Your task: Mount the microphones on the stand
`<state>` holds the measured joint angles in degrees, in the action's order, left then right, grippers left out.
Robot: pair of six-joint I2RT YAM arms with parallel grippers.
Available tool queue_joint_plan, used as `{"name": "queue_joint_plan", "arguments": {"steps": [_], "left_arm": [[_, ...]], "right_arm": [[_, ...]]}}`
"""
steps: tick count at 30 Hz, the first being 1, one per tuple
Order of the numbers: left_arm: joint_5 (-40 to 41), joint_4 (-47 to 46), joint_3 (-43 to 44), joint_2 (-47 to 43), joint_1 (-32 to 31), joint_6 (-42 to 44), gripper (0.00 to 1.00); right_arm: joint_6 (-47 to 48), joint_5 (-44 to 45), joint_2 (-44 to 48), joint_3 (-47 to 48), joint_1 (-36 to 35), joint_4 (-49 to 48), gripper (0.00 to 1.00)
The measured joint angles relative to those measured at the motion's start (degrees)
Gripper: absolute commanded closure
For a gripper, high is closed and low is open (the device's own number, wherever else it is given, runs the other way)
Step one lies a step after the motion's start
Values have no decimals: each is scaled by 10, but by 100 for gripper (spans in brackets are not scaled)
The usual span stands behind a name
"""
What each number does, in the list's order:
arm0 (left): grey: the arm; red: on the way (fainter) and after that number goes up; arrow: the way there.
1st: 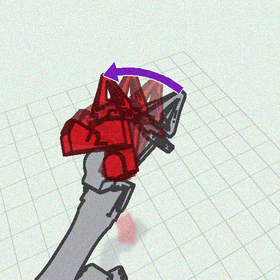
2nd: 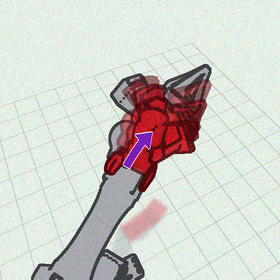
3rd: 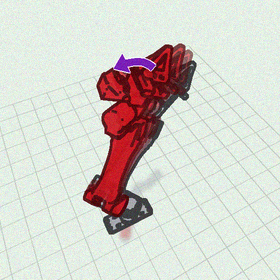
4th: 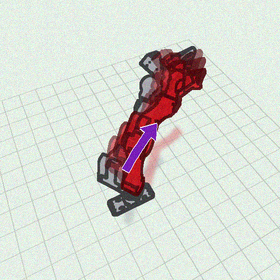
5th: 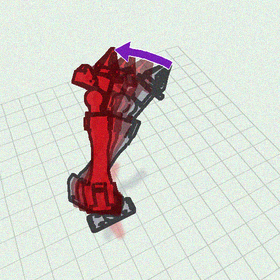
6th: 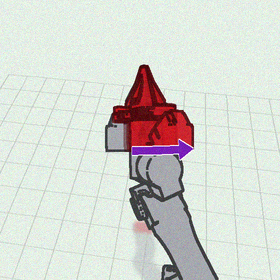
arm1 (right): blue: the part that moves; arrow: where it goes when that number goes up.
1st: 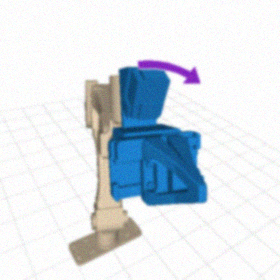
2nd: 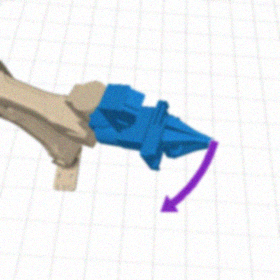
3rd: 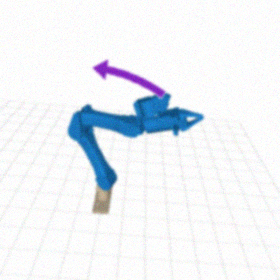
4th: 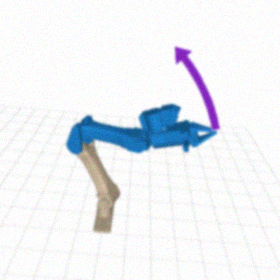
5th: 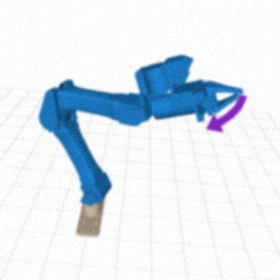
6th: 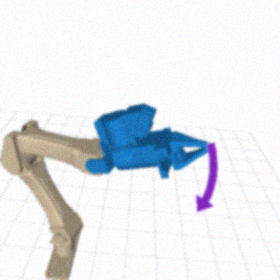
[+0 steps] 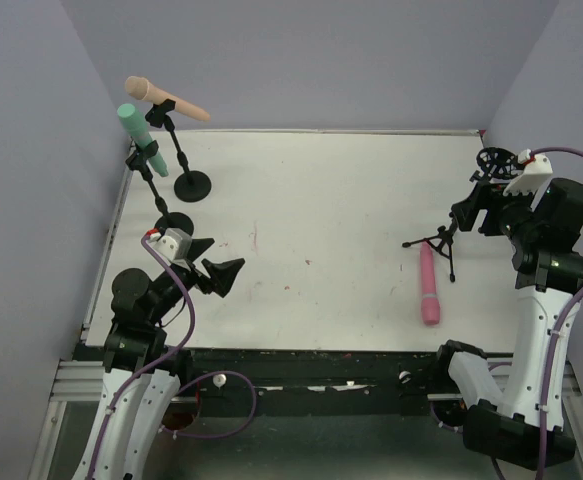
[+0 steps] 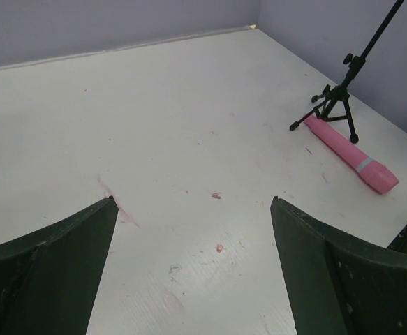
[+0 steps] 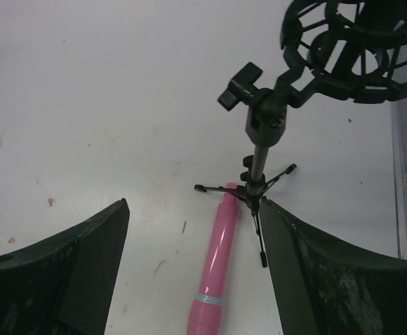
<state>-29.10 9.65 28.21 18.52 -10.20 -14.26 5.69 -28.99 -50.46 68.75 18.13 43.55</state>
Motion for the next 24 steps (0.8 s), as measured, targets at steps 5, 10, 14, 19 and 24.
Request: {"name": "queue_joint_plan", "arguments": {"steps": [5, 10, 14, 19, 24], "left_arm": [[2, 0, 0, -21, -3, 5, 2], [2, 0, 0, -24, -4, 9, 2], [2, 0, -1, -24, -4, 9, 2], [2, 0, -2, -20, -4, 10, 2], [2, 0, -3, -12, -4, 10, 2]], "right_arm": [[-29, 70, -7, -47, 3, -51, 25], [-31, 103, -19, -115, 3, -141, 32], [-19, 89, -46, -172, 3, -224, 37], [4, 70, -77, -203, 3, -303, 44], [30, 47, -78, -210, 3, -351, 57]]}}
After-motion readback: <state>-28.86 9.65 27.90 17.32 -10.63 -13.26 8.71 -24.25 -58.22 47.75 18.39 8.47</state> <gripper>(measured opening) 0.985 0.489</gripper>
